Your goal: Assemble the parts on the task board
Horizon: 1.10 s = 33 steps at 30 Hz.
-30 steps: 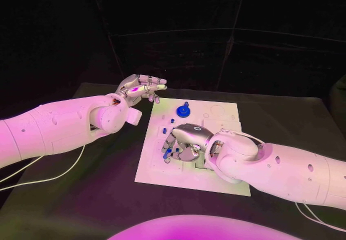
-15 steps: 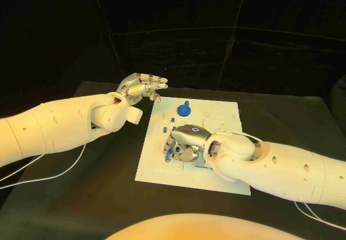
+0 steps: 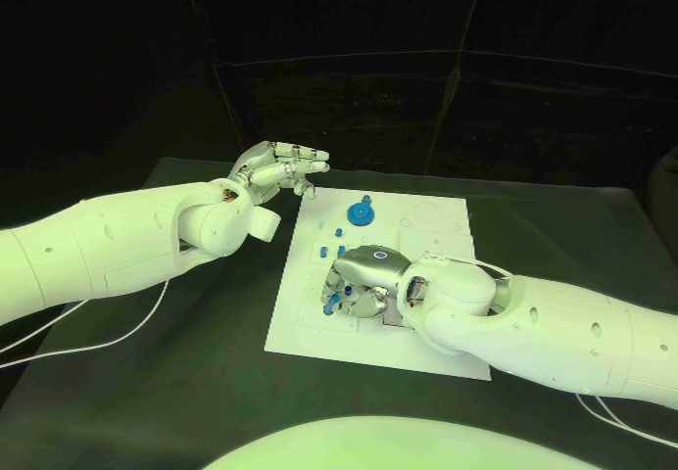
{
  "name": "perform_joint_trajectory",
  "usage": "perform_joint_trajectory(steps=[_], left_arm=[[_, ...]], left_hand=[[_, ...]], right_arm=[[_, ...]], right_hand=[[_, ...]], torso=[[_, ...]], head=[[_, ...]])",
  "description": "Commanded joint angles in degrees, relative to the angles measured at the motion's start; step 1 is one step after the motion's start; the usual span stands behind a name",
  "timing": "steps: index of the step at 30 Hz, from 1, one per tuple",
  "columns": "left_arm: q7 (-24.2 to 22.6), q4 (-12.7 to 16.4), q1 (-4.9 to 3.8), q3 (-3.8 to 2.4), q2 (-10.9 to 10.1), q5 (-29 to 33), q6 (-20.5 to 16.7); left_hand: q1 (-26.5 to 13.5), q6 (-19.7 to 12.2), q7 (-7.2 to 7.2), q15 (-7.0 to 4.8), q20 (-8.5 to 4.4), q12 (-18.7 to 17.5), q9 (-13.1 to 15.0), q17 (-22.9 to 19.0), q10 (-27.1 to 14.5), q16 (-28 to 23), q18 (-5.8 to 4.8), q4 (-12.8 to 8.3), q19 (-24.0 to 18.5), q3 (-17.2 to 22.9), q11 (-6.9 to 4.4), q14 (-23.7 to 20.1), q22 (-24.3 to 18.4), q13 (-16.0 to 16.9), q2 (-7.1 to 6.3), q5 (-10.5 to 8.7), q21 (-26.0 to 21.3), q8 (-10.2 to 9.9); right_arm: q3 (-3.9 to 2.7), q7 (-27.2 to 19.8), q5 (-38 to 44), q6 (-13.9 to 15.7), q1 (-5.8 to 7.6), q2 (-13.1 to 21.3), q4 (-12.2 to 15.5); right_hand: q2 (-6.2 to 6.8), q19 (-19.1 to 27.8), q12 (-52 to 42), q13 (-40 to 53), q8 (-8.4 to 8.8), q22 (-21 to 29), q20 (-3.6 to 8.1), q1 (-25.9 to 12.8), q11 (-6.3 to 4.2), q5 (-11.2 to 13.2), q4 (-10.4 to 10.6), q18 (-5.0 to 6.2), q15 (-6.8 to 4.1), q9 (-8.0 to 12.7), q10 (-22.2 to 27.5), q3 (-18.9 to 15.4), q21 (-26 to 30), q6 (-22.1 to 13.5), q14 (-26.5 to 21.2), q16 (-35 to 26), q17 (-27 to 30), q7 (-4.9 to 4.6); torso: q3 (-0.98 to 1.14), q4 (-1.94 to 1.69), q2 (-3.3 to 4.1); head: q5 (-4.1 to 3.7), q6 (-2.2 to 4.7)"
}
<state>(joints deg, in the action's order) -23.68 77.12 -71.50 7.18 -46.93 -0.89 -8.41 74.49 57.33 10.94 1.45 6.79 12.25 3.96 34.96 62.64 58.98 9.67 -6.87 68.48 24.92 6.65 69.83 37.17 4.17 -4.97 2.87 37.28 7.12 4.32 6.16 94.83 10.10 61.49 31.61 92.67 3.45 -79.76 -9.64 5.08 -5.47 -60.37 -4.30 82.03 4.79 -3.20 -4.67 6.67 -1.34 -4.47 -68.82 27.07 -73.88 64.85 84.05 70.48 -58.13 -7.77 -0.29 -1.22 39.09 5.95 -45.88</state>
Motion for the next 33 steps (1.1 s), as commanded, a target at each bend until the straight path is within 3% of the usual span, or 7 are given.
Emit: perform_joint_trajectory(steps=[1, 6, 9, 16, 28, 33], left_arm=[[-0.2, 0.0, -0.09, -0.05, 0.0, 0.2, 0.6], [-0.2, 0.0, -0.09, -0.05, 0.0, 0.2, 0.6], [-0.2, 0.0, -0.09, -0.05, 0.0, 0.2, 0.5], [-0.2, 0.1, -0.09, -0.05, 0.0, 0.2, 0.5], [-0.2, 0.2, -0.10, -0.05, -0.1, 0.2, 0.5], [-0.1, 0.2, -0.10, -0.05, -0.1, 0.2, 0.5]], left_hand=[[0.1, -0.4, 0.07, 0.04, 0.17, 0.4, 0.0, -0.1, -0.3, -0.3, 0.74, 0.0, -0.3, -0.3, -0.03, -0.5, 0.0, 0.0, 0.37, -0.07, -0.2, 0.3], [0.1, -0.4, 0.07, 0.04, 0.17, 0.4, 0.0, -0.1, -0.3, -0.3, 0.74, 0.0, -0.3, -0.3, -0.03, -0.5, 0.0, 0.0, 0.37, -0.07, -0.2, 0.3], [0.1, -0.4, 0.07, 0.04, 0.17, 0.4, 0.0, -0.1, -0.3, -0.3, 0.74, 0.0, -0.3, -0.3, -0.03, -0.5, 0.0, 0.0, 0.37, -0.07, -0.2, 0.3], [0.1, -0.4, 0.07, 0.04, 0.17, 0.4, 0.0, -0.1, -0.3, -0.3, 0.74, 0.0, -0.3, -0.3, -0.03, -0.5, 0.0, 0.0, 0.37, -0.07, -0.2, 0.3], [0.1, -0.4, 0.07, 0.04, 0.17, 0.4, 0.0, -0.1, -0.3, -0.3, 0.74, 0.0, -0.3, -0.3, -0.03, -0.5, 0.0, 0.0, 0.37, -0.07, -0.2, 0.3], [0.1, -0.4, 0.07, 0.04, 0.17, 0.4, 0.0, -0.1, -0.3, -0.3, 0.74, 0.0, -0.3, -0.3, -0.03, -0.5, 0.0, 0.0, 0.37, -0.07, -0.2, 0.3]], right_arm=[[0.24, 1.0, 1.3, -1.7, -0.04, -0.1, -0.1], [0.30, 0.5, 1.4, -1.1, -0.05, -0.5, 0.0], [0.32, 0.4, 1.0, -1.0, -0.06, -0.7, -0.1], [0.35, 0.2, 0.3, 0.0, -0.06, -0.9, -0.2], [0.36, 0.3, 0.0, 0.2, -0.06, -1.0, -0.1], [0.36, 0.7, 0.0, 2.6, -0.06, -0.8, -0.2]], right_hand=[[-0.24, 0.0, -0.2, 0.0, 0.27, -0.1, -0.11, 0.4, -1.11, -0.2, 0.0, -1.10, 0.02, 0.0, -1.1, 0.3, -0.2, -0.2, 1.2, 0.2, 0.0, -0.30], [0.23, 0.2, 0.7, -0.2, 0.96, 0.2, -0.29, -0.4, -0.76, -0.2, -0.1, -1.07, 0.30, 0.3, -0.1, 0.4, -0.1, -1.2, 1.1, 0.1, 0.3, -0.63], [1.05, 0.3, 1.5, -0.6, 1.70, 0.2, -0.62, -1.8, -0.35, -1.4, 0.4, -1.08, 0.67, 0.5, 0.8, 0.0, -0.1, -2.5, 1.1, 0.1, 0.4, -0.97], [3.14, 0.5, 2.5, -0.9, 2.01, 0.4, -0.91, -4.7, -0.27, -1.7, 1.5, -0.98, 0.82, 0.8, 1.3, -1.9, -0.1, -5.8, 1.0, 0.3, 0.5, -0.72], [3.63, 0.6, 2.9, -1.1, 1.86, 0.5, -0.93, -5.4, -0.23, -1.8, 1.9, -0.95, 0.83, 0.7, 1.6, -2.6, 0.0, -6.3, 0.9, 0.2, 0.6, -0.66], [5.23, 3.2, 4.9, -1.4, 1.88, 6.4, -1.63, -6.9, 0.81, -1.8, 2.6, 0.03, 1.53, 0.7, 6.8, -5.9, 3.7, -9.7, -0.1, -1.6, 3.5, -1.42]], torso=[[0.00, 0.01, -0.03], [-0.03, -0.03, -0.03], [-0.04, -0.06, -0.01], [-0.04, -0.04, -0.04], [-0.04, -0.02, -0.06], [-0.02, 0.00, -0.06]], head=[[0.05, -0.04], [0.04, 0.01], [0.07, 0.04], [0.12, 0.08], [0.16, 0.00], [0.09, 0.04]])
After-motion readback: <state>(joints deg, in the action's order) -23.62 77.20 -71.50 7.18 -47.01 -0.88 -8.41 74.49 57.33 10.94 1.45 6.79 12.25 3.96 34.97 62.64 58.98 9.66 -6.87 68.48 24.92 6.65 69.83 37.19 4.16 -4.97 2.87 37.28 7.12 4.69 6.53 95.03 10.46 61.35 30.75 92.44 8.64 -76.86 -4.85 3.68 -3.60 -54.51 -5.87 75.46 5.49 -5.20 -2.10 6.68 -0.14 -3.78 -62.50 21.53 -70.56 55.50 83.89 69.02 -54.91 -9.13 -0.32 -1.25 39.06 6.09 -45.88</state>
